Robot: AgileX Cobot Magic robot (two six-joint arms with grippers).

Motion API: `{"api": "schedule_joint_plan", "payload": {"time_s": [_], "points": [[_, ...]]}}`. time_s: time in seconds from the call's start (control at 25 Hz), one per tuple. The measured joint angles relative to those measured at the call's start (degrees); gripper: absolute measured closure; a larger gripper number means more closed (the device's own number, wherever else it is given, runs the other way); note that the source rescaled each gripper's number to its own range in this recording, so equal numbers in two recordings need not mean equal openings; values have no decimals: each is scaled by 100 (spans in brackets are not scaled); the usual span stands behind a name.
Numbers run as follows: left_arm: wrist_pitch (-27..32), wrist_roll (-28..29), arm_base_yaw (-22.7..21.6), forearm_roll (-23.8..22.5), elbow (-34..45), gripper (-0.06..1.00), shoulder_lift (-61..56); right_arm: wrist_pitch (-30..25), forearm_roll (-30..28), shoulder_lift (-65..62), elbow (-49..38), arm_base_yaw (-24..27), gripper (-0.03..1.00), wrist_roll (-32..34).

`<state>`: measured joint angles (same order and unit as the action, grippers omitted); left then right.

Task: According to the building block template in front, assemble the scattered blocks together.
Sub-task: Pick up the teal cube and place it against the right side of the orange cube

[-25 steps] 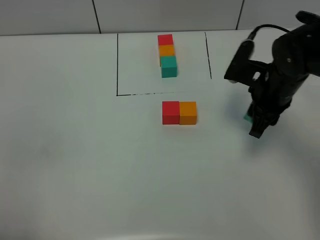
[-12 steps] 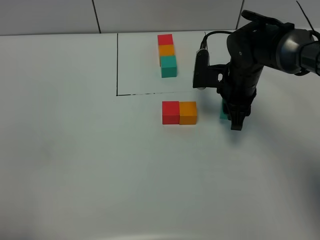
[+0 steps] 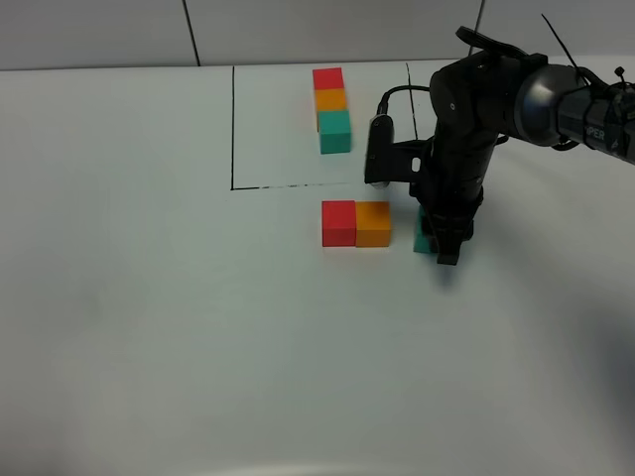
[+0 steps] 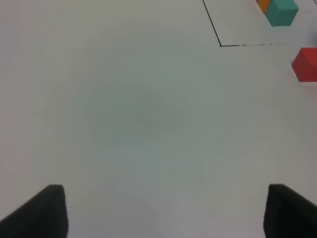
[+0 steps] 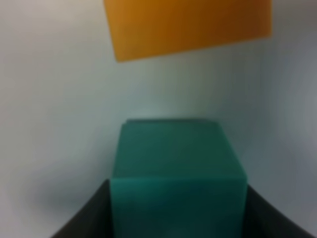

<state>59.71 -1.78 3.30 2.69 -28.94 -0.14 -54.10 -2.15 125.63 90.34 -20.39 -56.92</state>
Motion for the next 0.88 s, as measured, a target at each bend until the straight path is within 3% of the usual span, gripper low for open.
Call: {"api": "schedule_joint_plan", "payload": {"time_s": [0.48,0.88], "points": [[0,0,0,0,0,21,0,-67,215,244,267,-41,96,-68],[0,0,0,0,0,21,0,205,114,271,269,-167,96,-111]]}}
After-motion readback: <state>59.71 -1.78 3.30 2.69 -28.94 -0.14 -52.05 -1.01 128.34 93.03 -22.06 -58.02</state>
